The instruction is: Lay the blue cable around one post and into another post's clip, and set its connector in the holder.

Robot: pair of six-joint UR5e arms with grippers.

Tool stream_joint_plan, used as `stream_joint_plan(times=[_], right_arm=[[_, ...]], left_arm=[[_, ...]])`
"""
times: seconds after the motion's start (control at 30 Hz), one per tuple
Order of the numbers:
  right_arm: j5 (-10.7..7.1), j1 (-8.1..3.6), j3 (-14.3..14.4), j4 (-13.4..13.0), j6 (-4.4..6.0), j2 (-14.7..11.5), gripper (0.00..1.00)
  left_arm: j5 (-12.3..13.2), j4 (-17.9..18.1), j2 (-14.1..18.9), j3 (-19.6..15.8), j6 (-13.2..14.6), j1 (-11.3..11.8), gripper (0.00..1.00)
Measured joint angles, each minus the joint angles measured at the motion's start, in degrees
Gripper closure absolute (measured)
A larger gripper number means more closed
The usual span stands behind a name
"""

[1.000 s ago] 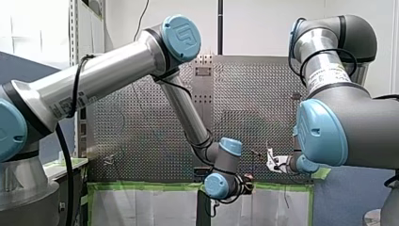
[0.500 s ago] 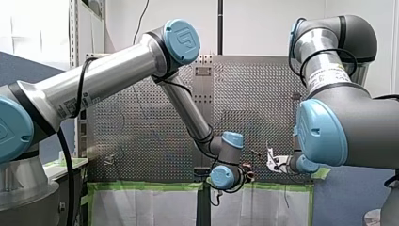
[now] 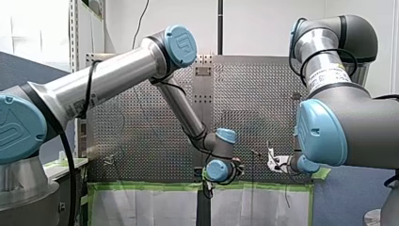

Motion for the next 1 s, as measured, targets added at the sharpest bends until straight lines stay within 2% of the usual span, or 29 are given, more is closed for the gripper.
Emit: stream_joint_plan(times=[0.23,0.43,0.73,1.0], right_arm=[[-0.2,-0.04,0.0,-0.08,0.22,0.0,1.0],[-0.29,-0.07,-0.01,-0.11,0.25,-0.01,1.0],[-0.35,-0.07,-0.01,-0.2,0.25,0.0,1.0],[-0.4,-0.02,-0.01,-0.39,0.26,0.03,1.0]], left_arm=[[0.82,-3.78,-3.19,3.62,1.15,0.04,0.0],[1.02,-5.4,-6.17,7.13,-0.34,0.02,0.0],[0.82,-7.95,-6.69,11.99,-0.4,1.37,0.0],[-0.03,-8.11,-6.76,12.68,-0.19,1.55,0.0]])
